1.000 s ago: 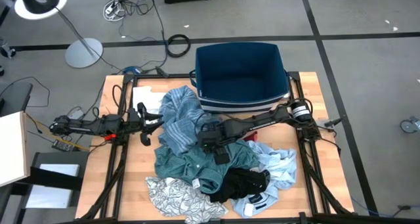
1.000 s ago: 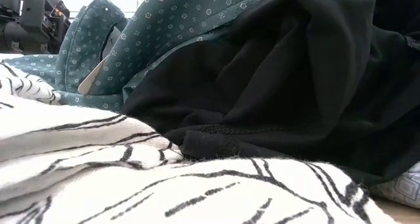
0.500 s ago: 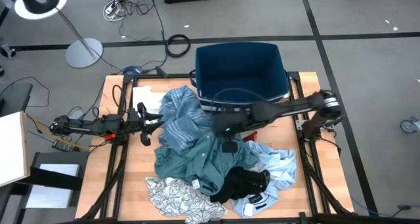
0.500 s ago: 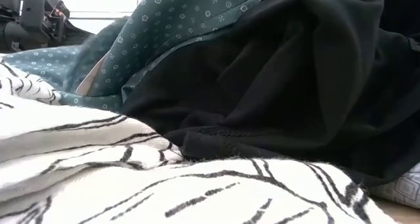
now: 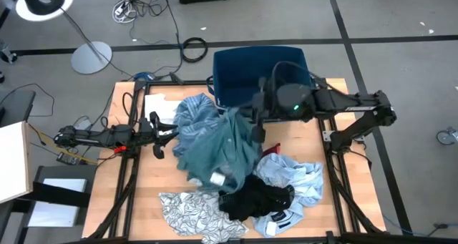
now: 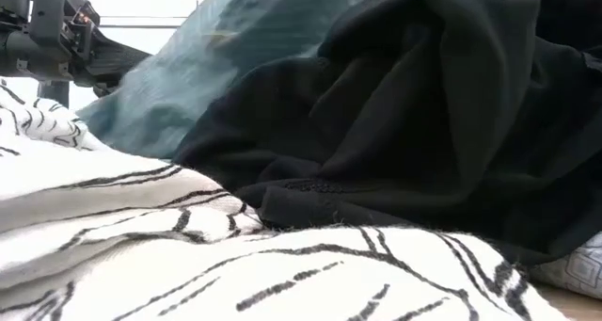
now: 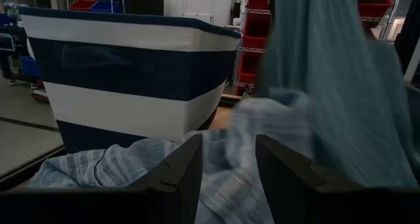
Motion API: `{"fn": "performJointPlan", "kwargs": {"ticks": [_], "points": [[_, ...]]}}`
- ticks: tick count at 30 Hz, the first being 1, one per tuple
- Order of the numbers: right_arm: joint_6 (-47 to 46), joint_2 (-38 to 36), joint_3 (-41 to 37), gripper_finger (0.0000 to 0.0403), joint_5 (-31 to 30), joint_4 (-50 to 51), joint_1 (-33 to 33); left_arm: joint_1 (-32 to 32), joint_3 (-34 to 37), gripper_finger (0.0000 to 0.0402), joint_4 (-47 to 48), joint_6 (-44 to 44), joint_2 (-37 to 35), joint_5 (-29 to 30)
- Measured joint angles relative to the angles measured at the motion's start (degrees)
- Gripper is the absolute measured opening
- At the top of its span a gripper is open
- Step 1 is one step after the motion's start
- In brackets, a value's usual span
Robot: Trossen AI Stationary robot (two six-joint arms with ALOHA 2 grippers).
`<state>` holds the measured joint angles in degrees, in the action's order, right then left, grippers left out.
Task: Sort clothes
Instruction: Put the green polo shirt into the blue bin
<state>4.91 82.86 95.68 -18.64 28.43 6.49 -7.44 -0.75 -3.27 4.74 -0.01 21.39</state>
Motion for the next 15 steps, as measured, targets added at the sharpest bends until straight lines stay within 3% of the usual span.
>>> {"fn": "performJointPlan", "kwargs": {"ticks": [7,15], "points": [[10.82,-1.52,0.0,0.0,0.59,-24.93,-4.09,0.0,0.0,0.0147,-0.02,0.01,0.0,0.0],[19.42,-1.47,0.0,0.0,5.58,-58.19,-11.11,0.0,0.0,0.0147,0.0,0.0,0.0,0.02]]}}
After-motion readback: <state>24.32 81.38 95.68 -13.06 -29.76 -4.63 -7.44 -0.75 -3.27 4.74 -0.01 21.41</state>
